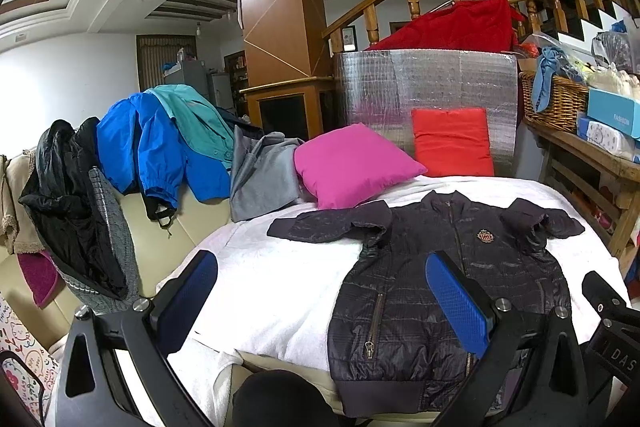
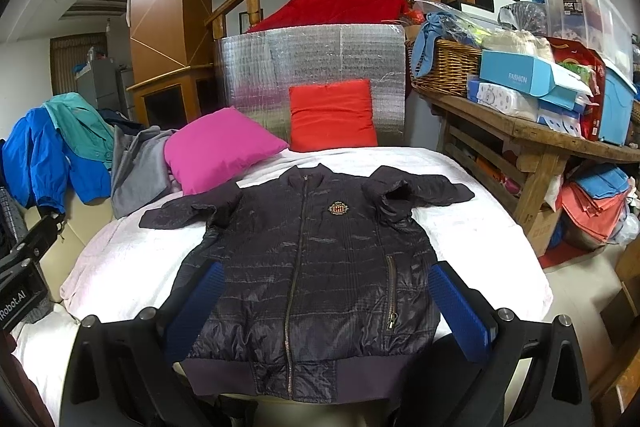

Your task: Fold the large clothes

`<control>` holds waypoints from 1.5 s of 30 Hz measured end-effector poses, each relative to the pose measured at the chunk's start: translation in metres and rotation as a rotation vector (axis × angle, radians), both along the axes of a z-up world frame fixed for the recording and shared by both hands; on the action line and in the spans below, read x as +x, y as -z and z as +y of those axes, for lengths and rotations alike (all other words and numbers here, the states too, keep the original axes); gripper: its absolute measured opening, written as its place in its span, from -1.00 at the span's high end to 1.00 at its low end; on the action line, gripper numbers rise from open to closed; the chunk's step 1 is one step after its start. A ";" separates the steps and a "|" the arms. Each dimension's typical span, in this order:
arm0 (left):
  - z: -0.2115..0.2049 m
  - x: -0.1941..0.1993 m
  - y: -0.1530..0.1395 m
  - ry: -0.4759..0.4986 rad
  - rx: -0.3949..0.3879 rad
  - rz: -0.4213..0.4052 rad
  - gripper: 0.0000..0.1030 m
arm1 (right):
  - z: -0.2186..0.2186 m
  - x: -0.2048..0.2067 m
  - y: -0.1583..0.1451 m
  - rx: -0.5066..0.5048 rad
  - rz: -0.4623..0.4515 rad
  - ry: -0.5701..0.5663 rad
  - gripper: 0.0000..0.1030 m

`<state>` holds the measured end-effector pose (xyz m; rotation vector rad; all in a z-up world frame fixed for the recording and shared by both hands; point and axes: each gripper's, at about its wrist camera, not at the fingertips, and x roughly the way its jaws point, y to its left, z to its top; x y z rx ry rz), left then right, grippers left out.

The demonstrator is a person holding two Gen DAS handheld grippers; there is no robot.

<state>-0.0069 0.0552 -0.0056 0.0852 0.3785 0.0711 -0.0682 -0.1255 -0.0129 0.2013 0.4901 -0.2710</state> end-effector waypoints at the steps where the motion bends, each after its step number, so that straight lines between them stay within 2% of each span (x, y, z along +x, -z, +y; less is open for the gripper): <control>1: -0.001 0.001 0.001 0.001 0.000 0.003 -1.00 | -0.001 0.001 0.001 0.002 0.002 0.001 -1.00; 12: -0.012 0.020 0.011 0.002 0.002 0.042 -1.00 | -0.012 0.015 0.011 0.008 0.037 0.018 -1.00; 23: -0.028 0.056 0.029 -0.005 0.014 0.099 -1.00 | -0.037 0.047 0.032 0.024 0.088 0.048 -1.00; 27: -0.038 0.089 0.037 0.019 -0.003 0.155 -1.00 | -0.063 0.068 0.038 0.051 0.084 0.071 -1.00; 30: -0.052 0.134 0.052 0.060 -0.033 0.241 -1.00 | -0.106 0.089 0.044 0.103 0.050 0.121 -1.00; 34: -0.082 0.222 0.093 0.120 -0.065 0.432 -1.00 | -0.184 0.134 0.066 0.239 0.043 0.170 -1.00; 38: -0.106 0.301 0.148 0.119 -0.118 0.594 -1.00 | -0.266 0.186 0.108 0.426 0.045 0.195 -1.00; 42: -0.123 0.352 0.188 0.075 -0.125 0.650 -1.00 | -0.347 0.242 0.169 0.696 0.036 0.225 -1.00; 44: -0.123 0.366 0.199 0.056 -0.130 0.653 -1.00 | -0.385 0.266 0.202 0.891 -0.016 0.239 -1.00; 45: -0.123 0.370 0.203 0.049 -0.135 0.636 -1.00 | -0.400 0.275 0.214 0.958 -0.041 0.249 -1.00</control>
